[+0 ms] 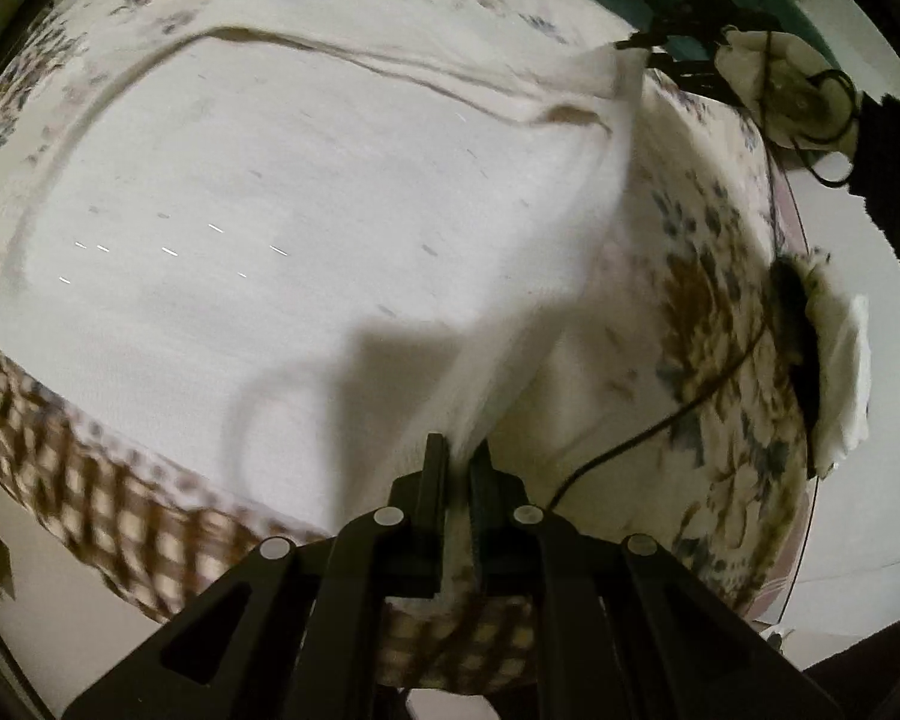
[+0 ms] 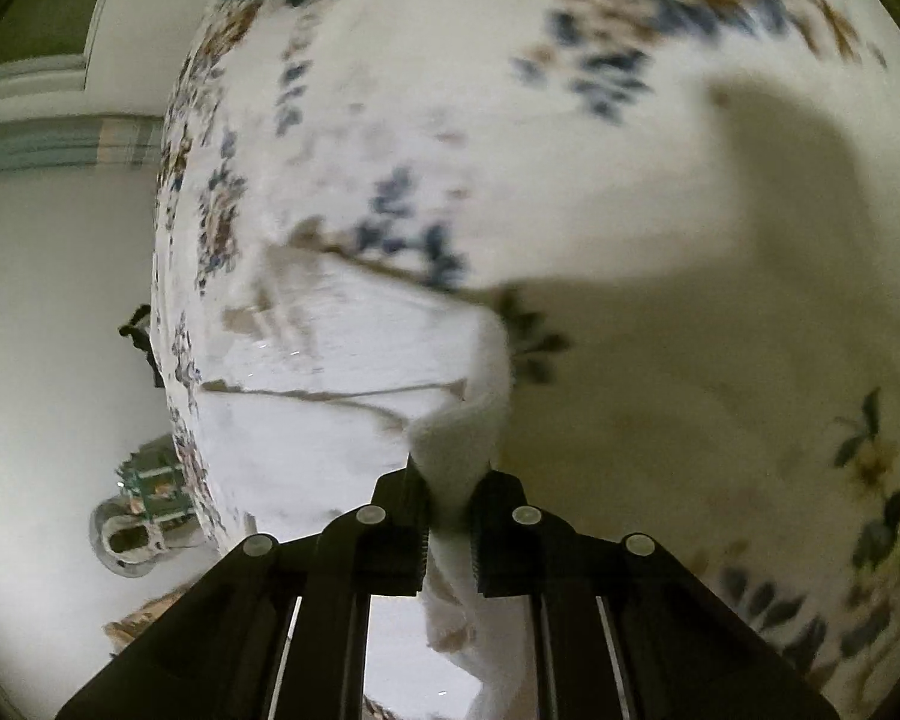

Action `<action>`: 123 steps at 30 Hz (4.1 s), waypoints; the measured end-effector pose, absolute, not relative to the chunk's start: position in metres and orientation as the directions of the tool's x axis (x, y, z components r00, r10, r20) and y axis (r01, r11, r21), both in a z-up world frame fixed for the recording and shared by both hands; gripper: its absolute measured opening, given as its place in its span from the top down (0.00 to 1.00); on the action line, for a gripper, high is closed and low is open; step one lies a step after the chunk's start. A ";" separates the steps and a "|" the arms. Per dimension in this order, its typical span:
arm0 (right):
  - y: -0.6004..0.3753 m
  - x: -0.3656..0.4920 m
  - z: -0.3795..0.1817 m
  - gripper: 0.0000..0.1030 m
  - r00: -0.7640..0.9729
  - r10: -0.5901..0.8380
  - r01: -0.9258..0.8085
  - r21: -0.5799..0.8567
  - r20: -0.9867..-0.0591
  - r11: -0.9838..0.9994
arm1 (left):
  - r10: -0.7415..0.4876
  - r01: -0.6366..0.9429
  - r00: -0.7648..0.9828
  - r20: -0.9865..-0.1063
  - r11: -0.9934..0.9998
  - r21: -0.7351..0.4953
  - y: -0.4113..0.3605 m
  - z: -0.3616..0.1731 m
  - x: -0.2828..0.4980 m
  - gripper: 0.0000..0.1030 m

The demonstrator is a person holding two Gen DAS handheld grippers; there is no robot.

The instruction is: Fold small clothes

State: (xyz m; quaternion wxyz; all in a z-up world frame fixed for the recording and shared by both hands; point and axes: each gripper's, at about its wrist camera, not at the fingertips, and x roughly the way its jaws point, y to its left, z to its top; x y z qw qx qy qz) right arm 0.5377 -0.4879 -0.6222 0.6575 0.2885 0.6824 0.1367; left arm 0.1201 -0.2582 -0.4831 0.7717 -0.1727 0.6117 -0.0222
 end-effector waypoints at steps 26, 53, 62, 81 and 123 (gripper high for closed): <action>0.006 0.597 -0.607 0.90 -0.064 0.258 -0.097 0.263 -0.964 0.960 | -0.253 -0.561 0.385 -0.888 0.700 -0.442 0.091 -0.520 0.105 0.98; -0.196 0.221 -0.715 0.47 -0.420 0.534 0.389 0.386 -0.734 0.836 | -0.277 -0.573 0.315 -0.908 0.707 -0.414 0.121 -0.550 0.101 0.52; -0.236 0.136 -0.725 0.94 -0.181 0.646 0.578 0.451 -0.742 0.680 | -0.205 -0.569 0.276 -0.939 0.753 -0.332 0.104 -0.546 0.090 0.52; -0.200 0.102 -0.697 0.97 -0.235 0.510 0.353 0.417 -0.827 0.838 | -0.116 -0.459 0.296 -0.948 0.853 -0.248 0.074 -0.544 0.104 0.97; -0.250 0.528 -0.653 0.36 0.208 0.455 0.328 0.500 -0.866 0.801 | -0.404 -0.033 0.389 -0.828 0.892 -0.450 0.067 -0.545 0.518 0.42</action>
